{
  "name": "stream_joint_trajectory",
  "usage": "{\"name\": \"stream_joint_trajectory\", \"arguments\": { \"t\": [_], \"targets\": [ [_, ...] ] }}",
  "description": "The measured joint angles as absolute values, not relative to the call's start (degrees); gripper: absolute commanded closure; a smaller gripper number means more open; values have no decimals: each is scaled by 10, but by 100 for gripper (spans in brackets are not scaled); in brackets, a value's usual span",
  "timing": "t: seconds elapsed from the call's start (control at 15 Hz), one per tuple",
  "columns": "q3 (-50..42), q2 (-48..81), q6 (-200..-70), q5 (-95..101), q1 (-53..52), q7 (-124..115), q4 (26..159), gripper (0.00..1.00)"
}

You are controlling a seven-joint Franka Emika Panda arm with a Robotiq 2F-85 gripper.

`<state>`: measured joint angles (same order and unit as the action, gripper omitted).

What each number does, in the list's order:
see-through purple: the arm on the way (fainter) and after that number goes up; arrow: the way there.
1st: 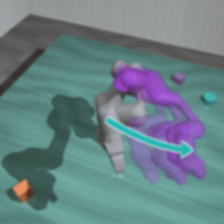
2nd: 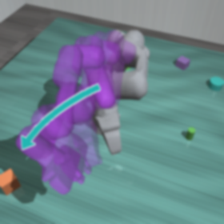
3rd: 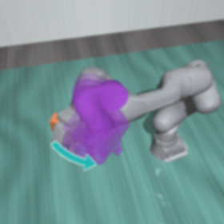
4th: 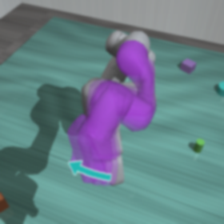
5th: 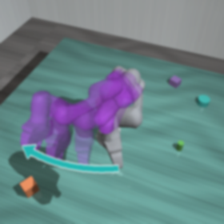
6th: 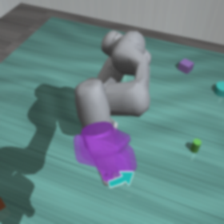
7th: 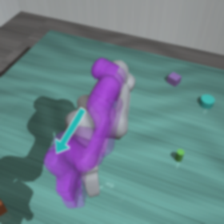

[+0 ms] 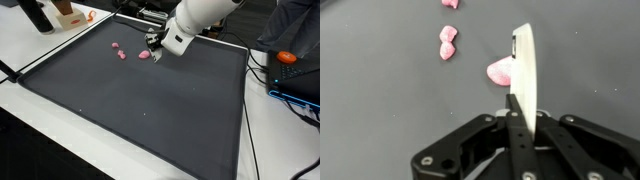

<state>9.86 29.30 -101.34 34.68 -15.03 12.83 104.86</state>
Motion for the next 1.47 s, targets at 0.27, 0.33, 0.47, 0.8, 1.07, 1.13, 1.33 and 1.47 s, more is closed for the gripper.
{"name": "stream_joint_trajectory", "arguments": {
  "t": [0.27, 0.33, 0.47, 0.8, 1.07, 1.13, 1.33, 1.47],
  "targets": [
    [96, 300, -1001, 347, -150, 129, 1022, 99],
    [96, 300, -997, 347, -150, 129, 1016, 99],
    [94, 300, -989, 345, -150, 133, 1002, 99],
    [88, 305, -980, 332, -138, 148, 965, 99],
    [81, 307, -980, 298, -122, 152, 937, 99],
    [78, 308, -980, 288, -118, 152, 930, 96],
    [71, 310, -980, 281, -109, 152, 918, 96],
    [70, 311, -980, 280, -109, 152, 916, 96]
  ]
}}
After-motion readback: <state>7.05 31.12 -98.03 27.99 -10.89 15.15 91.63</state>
